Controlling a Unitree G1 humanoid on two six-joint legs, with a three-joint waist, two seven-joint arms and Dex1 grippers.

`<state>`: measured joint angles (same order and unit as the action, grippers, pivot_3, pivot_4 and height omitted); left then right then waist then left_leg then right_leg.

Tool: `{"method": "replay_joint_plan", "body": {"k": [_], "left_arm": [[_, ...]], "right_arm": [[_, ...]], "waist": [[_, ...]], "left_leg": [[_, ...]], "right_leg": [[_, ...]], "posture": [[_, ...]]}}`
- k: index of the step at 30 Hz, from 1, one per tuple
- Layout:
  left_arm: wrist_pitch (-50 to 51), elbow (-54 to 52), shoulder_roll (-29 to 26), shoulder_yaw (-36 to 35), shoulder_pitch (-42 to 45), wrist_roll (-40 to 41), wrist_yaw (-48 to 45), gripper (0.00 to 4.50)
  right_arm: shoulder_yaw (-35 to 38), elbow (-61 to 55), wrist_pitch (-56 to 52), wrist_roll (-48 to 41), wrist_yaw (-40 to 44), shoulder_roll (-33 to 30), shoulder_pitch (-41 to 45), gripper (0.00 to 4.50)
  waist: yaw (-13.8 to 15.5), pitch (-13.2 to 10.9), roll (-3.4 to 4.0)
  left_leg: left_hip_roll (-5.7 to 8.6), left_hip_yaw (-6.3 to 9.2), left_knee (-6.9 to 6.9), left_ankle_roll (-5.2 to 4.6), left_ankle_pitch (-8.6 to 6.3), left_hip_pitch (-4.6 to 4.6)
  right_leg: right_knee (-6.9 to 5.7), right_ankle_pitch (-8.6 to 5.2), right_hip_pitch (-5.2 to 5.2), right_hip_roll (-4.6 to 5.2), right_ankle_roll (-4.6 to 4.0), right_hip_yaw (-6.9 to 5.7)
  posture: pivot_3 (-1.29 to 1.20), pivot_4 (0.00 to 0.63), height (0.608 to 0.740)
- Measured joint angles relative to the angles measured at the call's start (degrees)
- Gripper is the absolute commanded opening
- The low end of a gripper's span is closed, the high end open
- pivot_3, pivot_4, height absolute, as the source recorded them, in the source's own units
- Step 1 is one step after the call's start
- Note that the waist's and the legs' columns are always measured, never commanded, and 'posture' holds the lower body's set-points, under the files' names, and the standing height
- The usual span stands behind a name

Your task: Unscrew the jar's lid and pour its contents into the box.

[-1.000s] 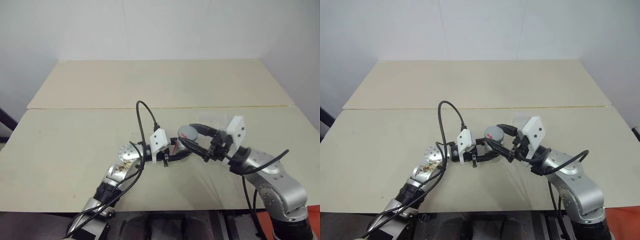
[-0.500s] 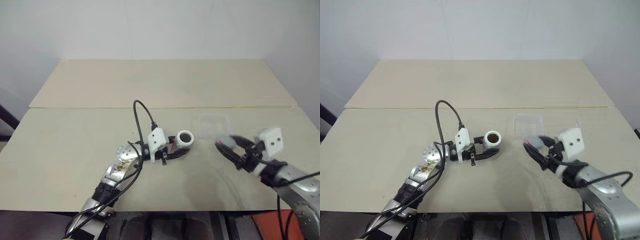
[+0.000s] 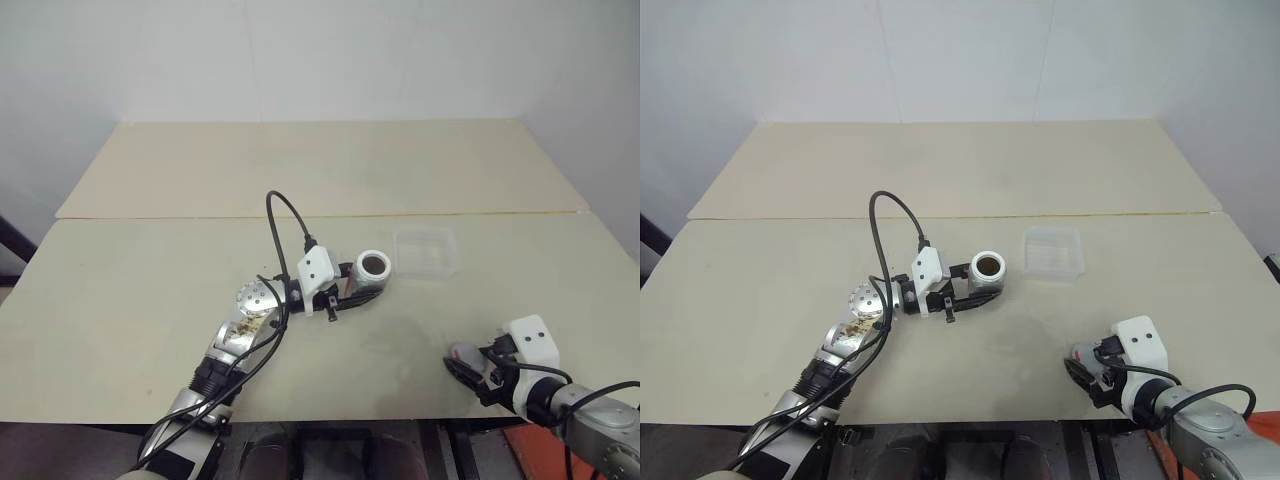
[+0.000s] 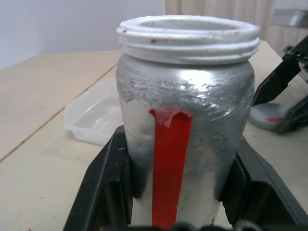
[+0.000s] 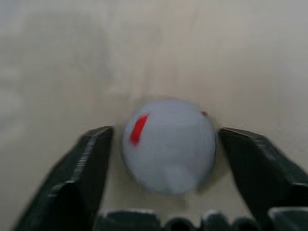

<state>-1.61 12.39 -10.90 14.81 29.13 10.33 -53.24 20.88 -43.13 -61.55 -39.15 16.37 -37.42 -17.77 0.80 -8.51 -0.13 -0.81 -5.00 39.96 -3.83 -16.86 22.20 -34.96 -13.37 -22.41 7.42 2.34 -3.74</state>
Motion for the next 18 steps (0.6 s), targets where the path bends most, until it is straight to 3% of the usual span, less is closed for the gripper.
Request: {"method": "replay_joint_plan", "body": {"k": [8,18], "left_arm": [[-0.1,11.2,1.8,0.9,8.9,-10.2,10.7,1.94],[-9.1,38.0,6.5,5.1,27.1,-24.0,26.4,1.94]], "right_arm": [[3.2,-4.2,4.4,2.0,-0.1,-0.3,3.2,4.47],[5.4,-7.7,6.5,1.9,-0.5,0.7,5.0,4.47]], "waist": [[0.1,0.0,-0.01],[0.8,-0.1,-0.11]], "left_leg": [[0.06,0.03,0.01,-0.07,-0.04,0.02],[0.11,0.04,0.02,-0.09,-0.05,0.07]], "right_leg": [[0.01,-0.01,-0.02,0.0,0.04,-0.02],[0.05,0.01,-0.01,0.0,0.07,-0.1]], "posture": [[0.0,0.15,0.74],[0.0,0.15,0.74]]}}
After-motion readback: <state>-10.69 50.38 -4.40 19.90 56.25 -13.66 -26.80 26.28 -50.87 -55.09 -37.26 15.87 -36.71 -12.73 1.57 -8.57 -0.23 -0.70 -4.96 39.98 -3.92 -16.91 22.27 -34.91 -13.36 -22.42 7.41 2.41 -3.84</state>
